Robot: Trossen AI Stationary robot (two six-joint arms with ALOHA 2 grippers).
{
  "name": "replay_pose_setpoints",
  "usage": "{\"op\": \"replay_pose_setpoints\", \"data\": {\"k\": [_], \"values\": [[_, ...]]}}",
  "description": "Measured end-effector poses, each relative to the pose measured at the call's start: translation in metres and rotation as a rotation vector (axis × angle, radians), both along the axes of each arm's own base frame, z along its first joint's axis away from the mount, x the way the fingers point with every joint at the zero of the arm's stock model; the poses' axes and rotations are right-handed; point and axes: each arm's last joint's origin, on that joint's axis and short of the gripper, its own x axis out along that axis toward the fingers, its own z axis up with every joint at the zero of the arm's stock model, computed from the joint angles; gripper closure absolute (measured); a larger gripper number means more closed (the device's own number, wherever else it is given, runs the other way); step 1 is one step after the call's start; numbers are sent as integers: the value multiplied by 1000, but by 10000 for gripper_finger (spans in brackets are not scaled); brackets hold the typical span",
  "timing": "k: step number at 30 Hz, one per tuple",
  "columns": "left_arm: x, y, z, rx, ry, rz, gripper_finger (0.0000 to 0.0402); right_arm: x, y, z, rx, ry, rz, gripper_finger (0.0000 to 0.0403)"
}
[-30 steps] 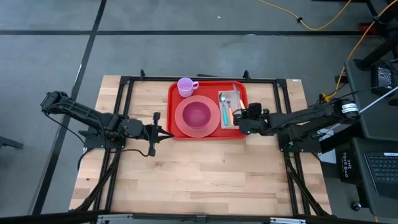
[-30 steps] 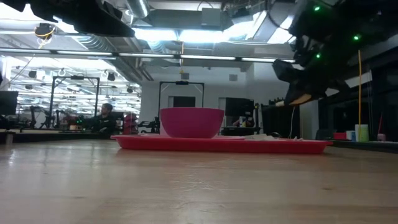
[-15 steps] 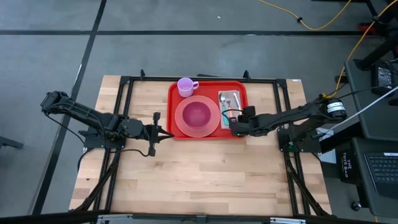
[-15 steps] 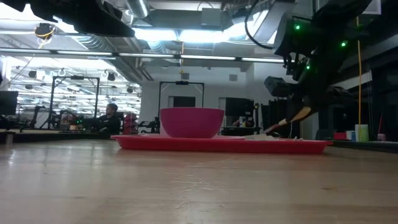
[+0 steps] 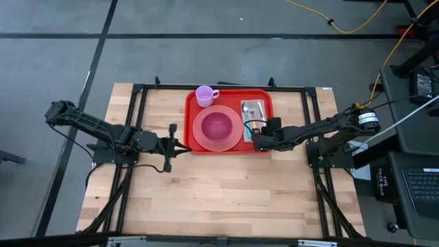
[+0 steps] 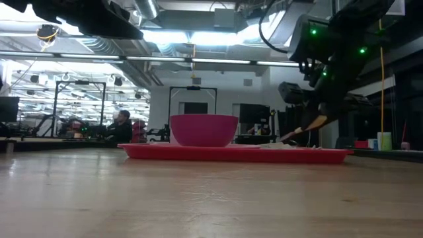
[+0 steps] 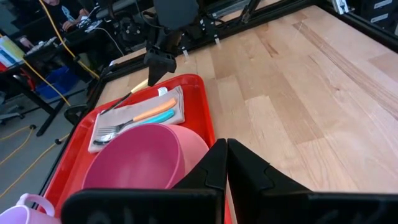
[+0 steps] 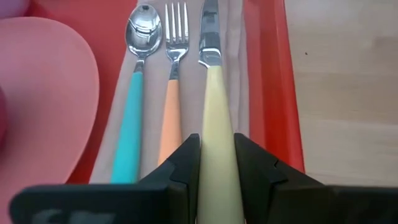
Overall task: Set up tray
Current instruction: Put the yellow knife on top of the brown napkin to the right of the orange fork
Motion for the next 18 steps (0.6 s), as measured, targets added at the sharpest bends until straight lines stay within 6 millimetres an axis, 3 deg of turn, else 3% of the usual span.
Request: {"op": "replay_pose_setpoints", "data": {"k": [10,18], "values": [[0,0,0,0,0,0,396,3,0,0,12,-31,3,322],[0,0,0,-10,-1,3,398,8,-3,-15,17,8,-12,322]]}}
